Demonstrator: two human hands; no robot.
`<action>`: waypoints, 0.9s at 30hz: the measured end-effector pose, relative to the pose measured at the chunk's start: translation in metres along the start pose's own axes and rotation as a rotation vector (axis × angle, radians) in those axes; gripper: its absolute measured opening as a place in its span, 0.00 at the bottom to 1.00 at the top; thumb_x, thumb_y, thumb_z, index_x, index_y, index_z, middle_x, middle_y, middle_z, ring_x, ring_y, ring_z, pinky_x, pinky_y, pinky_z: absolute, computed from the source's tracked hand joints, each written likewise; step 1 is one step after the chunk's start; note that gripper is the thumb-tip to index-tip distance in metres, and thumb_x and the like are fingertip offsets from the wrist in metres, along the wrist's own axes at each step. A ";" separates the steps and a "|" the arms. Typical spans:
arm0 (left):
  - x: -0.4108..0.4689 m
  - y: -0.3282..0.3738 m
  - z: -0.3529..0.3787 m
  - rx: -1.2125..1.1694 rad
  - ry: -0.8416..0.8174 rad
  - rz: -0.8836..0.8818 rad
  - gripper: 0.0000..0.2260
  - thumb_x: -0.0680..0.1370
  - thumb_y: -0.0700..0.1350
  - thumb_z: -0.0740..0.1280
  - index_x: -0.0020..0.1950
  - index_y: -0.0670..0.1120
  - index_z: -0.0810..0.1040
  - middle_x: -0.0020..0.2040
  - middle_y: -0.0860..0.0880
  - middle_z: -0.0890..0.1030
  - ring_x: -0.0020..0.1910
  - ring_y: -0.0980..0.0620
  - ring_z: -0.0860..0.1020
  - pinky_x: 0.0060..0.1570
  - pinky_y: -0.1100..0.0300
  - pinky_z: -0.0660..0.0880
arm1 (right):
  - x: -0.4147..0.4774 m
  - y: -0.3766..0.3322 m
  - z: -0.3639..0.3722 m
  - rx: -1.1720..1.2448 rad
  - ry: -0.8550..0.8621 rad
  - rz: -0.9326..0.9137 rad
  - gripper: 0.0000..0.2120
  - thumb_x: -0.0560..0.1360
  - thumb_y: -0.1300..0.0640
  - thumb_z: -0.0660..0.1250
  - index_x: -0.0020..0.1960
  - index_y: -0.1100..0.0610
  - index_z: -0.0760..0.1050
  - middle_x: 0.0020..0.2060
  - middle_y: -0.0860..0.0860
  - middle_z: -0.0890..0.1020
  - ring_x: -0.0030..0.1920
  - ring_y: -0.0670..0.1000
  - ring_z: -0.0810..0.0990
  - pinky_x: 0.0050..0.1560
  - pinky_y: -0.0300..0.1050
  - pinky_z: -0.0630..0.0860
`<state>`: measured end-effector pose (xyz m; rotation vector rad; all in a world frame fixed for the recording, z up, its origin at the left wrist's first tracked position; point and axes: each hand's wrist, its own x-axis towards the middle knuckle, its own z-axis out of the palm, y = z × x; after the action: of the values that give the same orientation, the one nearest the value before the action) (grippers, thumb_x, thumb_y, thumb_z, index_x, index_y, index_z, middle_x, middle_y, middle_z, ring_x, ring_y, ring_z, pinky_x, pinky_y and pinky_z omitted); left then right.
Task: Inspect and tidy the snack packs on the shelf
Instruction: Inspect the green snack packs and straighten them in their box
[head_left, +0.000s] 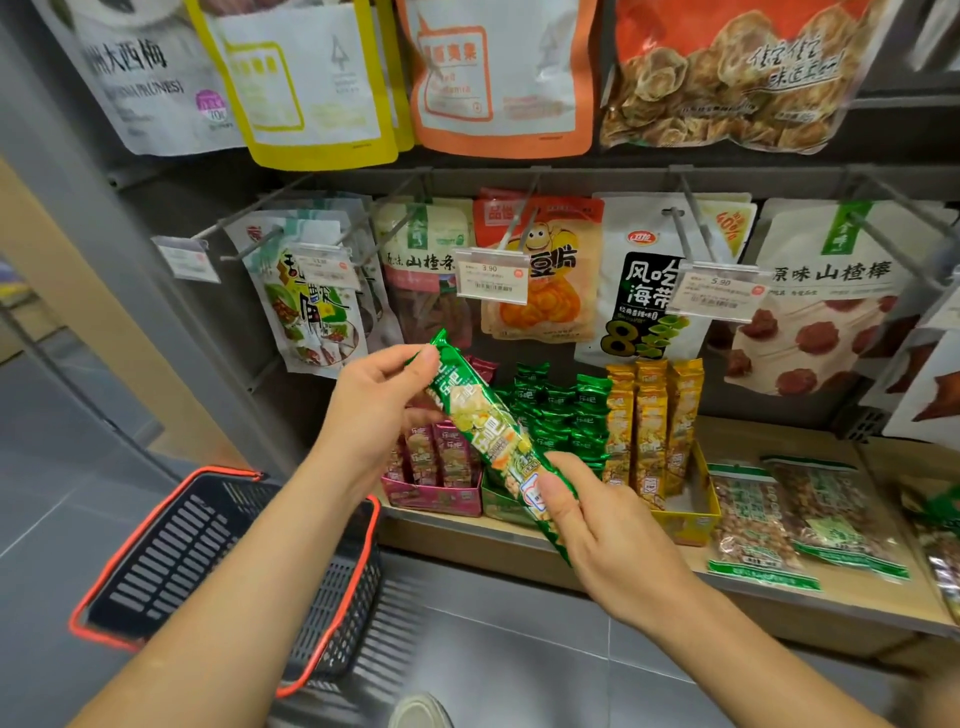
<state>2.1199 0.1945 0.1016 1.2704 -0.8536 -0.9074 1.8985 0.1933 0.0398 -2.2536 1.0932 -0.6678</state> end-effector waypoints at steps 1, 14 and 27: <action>0.001 0.000 -0.001 0.018 0.021 -0.003 0.07 0.78 0.40 0.67 0.44 0.47 0.84 0.37 0.52 0.83 0.36 0.56 0.79 0.31 0.64 0.77 | 0.000 -0.001 0.000 -0.053 0.003 0.001 0.30 0.76 0.33 0.41 0.69 0.46 0.65 0.31 0.43 0.75 0.32 0.49 0.73 0.31 0.46 0.64; 0.009 0.016 -0.035 0.366 -0.355 -0.070 0.09 0.75 0.44 0.71 0.54 0.47 0.84 0.43 0.41 0.82 0.32 0.53 0.74 0.27 0.64 0.73 | -0.002 -0.006 0.014 -0.079 -0.164 0.006 0.24 0.77 0.34 0.41 0.66 0.45 0.58 0.39 0.43 0.74 0.40 0.51 0.76 0.37 0.49 0.68; 0.020 -0.018 -0.027 1.051 -0.244 0.273 0.15 0.78 0.48 0.69 0.64 0.51 0.79 0.53 0.47 0.85 0.32 0.62 0.79 0.37 0.71 0.73 | 0.036 0.021 0.022 -0.640 -0.147 0.024 0.28 0.81 0.48 0.55 0.78 0.50 0.53 0.78 0.47 0.56 0.78 0.50 0.51 0.72 0.55 0.58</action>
<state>2.1508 0.1858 0.0816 1.8653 -1.7787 -0.3595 1.9205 0.1582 0.0169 -2.7519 1.3979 -0.1354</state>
